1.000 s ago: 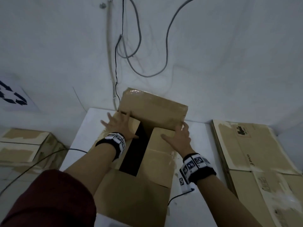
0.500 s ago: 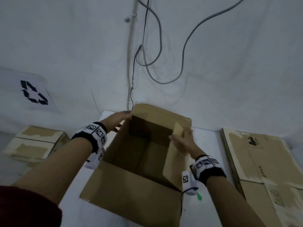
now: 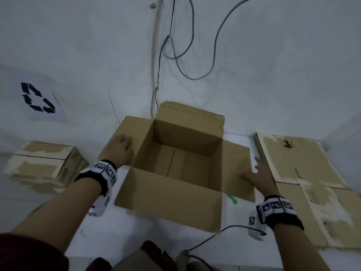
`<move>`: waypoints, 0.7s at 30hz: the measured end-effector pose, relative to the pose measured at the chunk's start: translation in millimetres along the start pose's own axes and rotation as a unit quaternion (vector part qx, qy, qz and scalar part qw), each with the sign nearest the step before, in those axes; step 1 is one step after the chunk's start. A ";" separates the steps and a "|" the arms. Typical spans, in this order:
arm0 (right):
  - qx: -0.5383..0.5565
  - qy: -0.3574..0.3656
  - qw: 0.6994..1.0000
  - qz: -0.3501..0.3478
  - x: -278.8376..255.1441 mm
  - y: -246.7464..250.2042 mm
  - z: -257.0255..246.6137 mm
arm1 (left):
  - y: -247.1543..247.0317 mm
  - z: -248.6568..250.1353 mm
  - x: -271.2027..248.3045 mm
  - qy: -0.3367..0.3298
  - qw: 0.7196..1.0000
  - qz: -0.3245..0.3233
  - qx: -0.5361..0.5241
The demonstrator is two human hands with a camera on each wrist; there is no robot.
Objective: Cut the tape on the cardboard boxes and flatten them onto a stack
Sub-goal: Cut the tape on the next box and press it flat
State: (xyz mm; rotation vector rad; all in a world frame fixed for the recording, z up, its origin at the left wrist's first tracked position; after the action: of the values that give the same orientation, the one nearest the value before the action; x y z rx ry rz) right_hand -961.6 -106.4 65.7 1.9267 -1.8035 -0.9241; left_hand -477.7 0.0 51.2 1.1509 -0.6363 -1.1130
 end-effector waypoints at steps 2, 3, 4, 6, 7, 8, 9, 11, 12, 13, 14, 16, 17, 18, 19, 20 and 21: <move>-0.086 0.045 0.995 0.028 -16.3 -22.8 2.3 | -10.2 12.8 -12.2 0.009 0.999 0.020 -0.026; -0.095 0.069 0.992 0.038 -27.0 -36.2 0.5 | -13.5 16.0 -17.3 0.033 0.999 0.011 -0.034; -0.076 0.093 0.992 0.048 -38.5 -51.0 -3.4 | -20.4 17.7 -19.4 0.039 0.998 -0.003 -0.053; -0.001 0.101 0.994 0.029 -63.3 -80.2 -9.7 | -31.2 20.0 -22.3 0.047 0.991 -0.058 -0.111; 0.038 0.083 0.996 0.002 -74.8 -93.7 -10.9 | -34.3 20.0 -24.2 0.050 0.985 -0.082 -0.141; 0.081 0.061 0.995 -0.025 -83.2 -104.9 -10.1 | -37.7 19.0 -24.3 0.050 0.980 -0.093 -0.170; 0.107 0.042 0.992 -0.046 -90.7 -111.8 -12.2 | -37.6 19.6 -25.7 0.049 0.973 -0.103 -0.199; 0.140 0.031 0.987 -0.077 -93.9 -111.8 -15.6 | -34.8 21.2 -26.5 0.042 0.959 -0.105 -0.260; 0.142 0.048 0.984 -0.100 -94.1 -107.0 -18.1 | -33.6 21.8 -26.6 0.039 0.953 -0.109 -0.279; 0.121 0.077 0.980 -0.136 -95.1 -102.1 -19.7 | -32.4 22.2 -27.2 0.040 0.950 -0.112 -0.289; 0.076 0.104 0.976 -0.175 -96.8 -100.6 -18.7 | -31.4 22.8 -27.7 0.037 0.948 -0.112 -0.297; -0.066 0.102 0.971 -0.205 -95.3 -103.0 -11.8 | -32.6 22.0 -28.5 0.033 0.946 -0.099 -0.308; -0.126 0.100 0.969 -0.188 -92.3 -106.2 -8.7 | -32.9 22.0 -29.9 0.034 0.943 -0.093 -0.318; -0.182 0.125 0.963 -0.154 -91.4 -108.6 -10.2 | -32.5 21.7 -31.6 0.037 0.938 -0.085 -0.333; -0.240 0.178 0.947 -0.116 -90.2 -111.7 -12.5 | -32.7 20.1 -33.5 0.042 0.932 -0.079 -0.350; -0.291 0.239 0.923 -0.081 -91.0 -114.7 -18.3 | -33.1 17.3 -35.4 0.045 0.924 -0.069 -0.374; -0.319 0.294 0.899 -0.059 -91.8 -116.9 -25.1 | -32.7 12.6 -37.6 0.055 0.912 -0.056 -0.402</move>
State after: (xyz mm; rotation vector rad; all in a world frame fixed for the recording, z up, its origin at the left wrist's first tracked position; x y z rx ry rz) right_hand -855.5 -5.9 28.9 1.6378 -0.8970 -0.7286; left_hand -513.8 29.7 29.8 0.5241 0.0122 -1.2257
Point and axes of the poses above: each hand's wrist, its own x-axis towards the middle knuckle, its own y-axis out of the back of the hand, z = x × y, the point moved 4 cm from there along x, towards the middle knuckle, and after that the axes turned 5 degrees about x, right-handed, at the moved point
